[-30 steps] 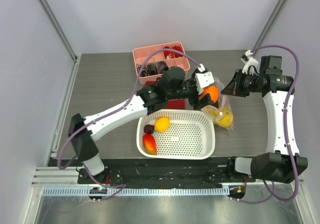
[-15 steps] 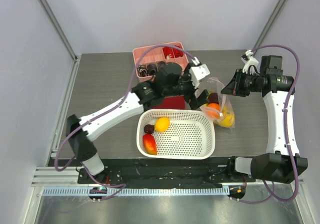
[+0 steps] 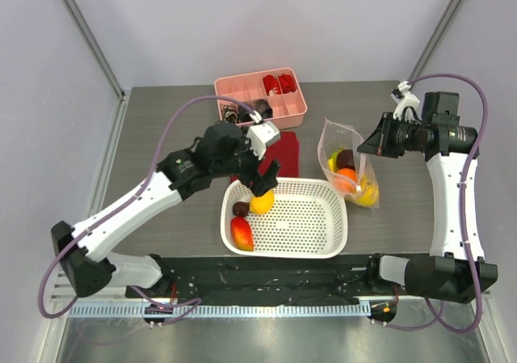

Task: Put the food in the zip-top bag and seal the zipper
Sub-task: Pick up the fake fruit from the bin, then place the fake fruit in the zipper food storage bag.

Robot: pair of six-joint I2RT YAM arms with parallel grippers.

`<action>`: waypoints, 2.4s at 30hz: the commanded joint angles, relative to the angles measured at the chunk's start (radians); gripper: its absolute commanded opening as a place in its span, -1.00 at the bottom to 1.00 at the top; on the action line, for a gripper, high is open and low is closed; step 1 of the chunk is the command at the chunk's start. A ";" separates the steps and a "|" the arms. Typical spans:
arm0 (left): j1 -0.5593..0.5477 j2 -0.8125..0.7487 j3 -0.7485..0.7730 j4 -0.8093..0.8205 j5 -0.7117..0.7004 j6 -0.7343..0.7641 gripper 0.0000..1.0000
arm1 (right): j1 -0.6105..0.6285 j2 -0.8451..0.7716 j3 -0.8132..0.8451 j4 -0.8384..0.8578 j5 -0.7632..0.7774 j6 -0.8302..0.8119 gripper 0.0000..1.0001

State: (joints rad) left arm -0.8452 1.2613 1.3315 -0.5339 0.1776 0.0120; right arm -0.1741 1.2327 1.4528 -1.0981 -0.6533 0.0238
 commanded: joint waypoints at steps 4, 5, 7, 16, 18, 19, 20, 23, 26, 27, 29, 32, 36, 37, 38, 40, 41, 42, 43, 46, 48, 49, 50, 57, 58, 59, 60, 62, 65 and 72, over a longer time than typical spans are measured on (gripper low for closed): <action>-0.003 0.138 -0.057 -0.212 -0.039 -0.222 0.97 | -0.005 -0.032 -0.005 0.035 -0.008 -0.002 -0.98; -0.003 0.154 -0.052 -0.222 -0.040 -0.225 0.97 | -0.005 -0.030 -0.005 0.035 -0.006 -0.002 -0.98; -0.003 0.226 -0.025 -0.262 -0.047 -0.225 0.95 | -0.005 -0.029 -0.005 0.032 -0.002 -0.004 -0.98; -0.003 0.404 0.015 -0.178 -0.116 -0.219 1.00 | -0.005 -0.024 -0.003 0.026 0.014 -0.001 -0.98; -0.006 0.417 -0.020 -0.128 -0.131 -0.213 0.93 | -0.005 -0.021 -0.003 0.024 0.015 -0.001 -0.98; -0.008 0.438 -0.025 -0.114 -0.145 -0.208 0.91 | -0.005 -0.018 0.000 0.024 0.017 -0.001 -0.98; -0.008 0.452 -0.028 -0.092 -0.154 -0.205 0.91 | -0.005 -0.016 0.003 0.023 0.018 -0.004 -0.98; -0.011 0.498 -0.037 -0.043 -0.139 -0.193 0.86 | -0.004 -0.018 0.006 0.018 0.024 -0.005 -0.98; -0.017 0.535 -0.069 0.005 -0.118 -0.184 0.79 | -0.005 -0.015 0.004 0.017 0.026 -0.008 -0.98; -0.026 0.544 -0.071 0.014 -0.115 -0.182 0.76 | -0.005 -0.016 0.006 0.015 0.029 -0.009 -0.98; -0.032 0.569 -0.074 0.026 -0.110 -0.191 0.68 | -0.005 -0.016 0.007 0.014 0.034 -0.013 -0.98; -0.035 0.576 -0.069 0.029 -0.104 -0.199 0.39 | -0.005 -0.021 0.003 0.012 0.035 -0.018 -0.98; -0.034 0.451 -0.058 -0.001 -0.076 -0.176 0.22 | -0.005 -0.027 -0.005 0.007 0.037 -0.019 -0.98; -0.032 0.416 -0.060 0.000 -0.055 -0.169 0.20 | -0.005 -0.026 -0.008 0.007 0.032 -0.019 -0.98; -0.032 0.374 -0.066 0.005 -0.044 -0.155 0.16 | -0.005 -0.027 -0.009 0.007 0.023 -0.019 -0.98; -0.031 0.274 -0.066 0.011 -0.015 -0.132 0.13 | -0.005 -0.026 -0.014 0.012 0.012 -0.018 -0.98; -0.031 0.250 -0.048 0.008 -0.001 -0.123 0.11 | -0.005 -0.029 -0.015 0.014 0.011 -0.019 -0.98; -0.031 0.231 -0.031 0.000 0.009 -0.116 0.11 | -0.005 -0.029 -0.016 0.014 0.006 -0.019 -0.98; -0.031 0.202 -0.008 -0.021 0.032 -0.103 0.10 | -0.005 -0.032 -0.016 0.015 0.006 -0.019 -0.98; -0.031 0.197 0.154 -0.034 0.048 -0.127 0.09 | -0.005 -0.038 -0.020 0.014 0.000 -0.021 -0.98; -0.032 0.222 0.234 -0.023 0.072 -0.156 0.14 | -0.005 -0.041 -0.023 0.018 -0.006 -0.019 -0.98; -0.034 0.237 0.321 -0.017 0.077 -0.182 0.15 | -0.005 -0.041 -0.025 0.018 -0.012 -0.019 -0.98; -0.043 0.283 0.365 -0.002 0.086 -0.190 0.15 | -0.005 -0.039 -0.025 0.017 -0.014 -0.019 -0.98; -0.113 0.527 0.667 0.011 0.066 -0.187 0.16 | -0.005 -0.036 -0.009 0.020 -0.003 -0.007 -0.98; -0.120 0.545 0.681 0.012 0.057 -0.185 0.15 | -0.005 -0.036 -0.006 0.021 0.006 -0.005 -0.98; -0.126 0.564 0.681 0.017 0.056 -0.184 0.15 | -0.005 -0.039 0.000 0.021 0.023 -0.002 -0.98; -0.132 0.594 0.683 0.015 0.056 -0.184 0.15 | -0.005 -0.039 0.003 0.021 0.027 -0.001 -0.98; -0.138 0.621 0.669 0.023 0.053 -0.190 0.17 | -0.004 -0.041 0.007 0.021 0.029 0.002 -0.98; -0.140 0.674 0.676 0.029 0.034 -0.192 0.33 | -0.005 -0.038 0.008 0.024 0.026 0.008 -0.98; -0.137 0.707 0.845 -0.077 -0.012 -0.126 1.00 | -0.005 -0.032 0.015 0.018 0.024 0.005 -0.98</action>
State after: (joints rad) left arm -0.9882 2.0251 2.0403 -0.5869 0.1932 -0.1646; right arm -0.1741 1.2209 1.4288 -1.0966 -0.6323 0.0254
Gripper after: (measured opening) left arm 0.980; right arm 0.021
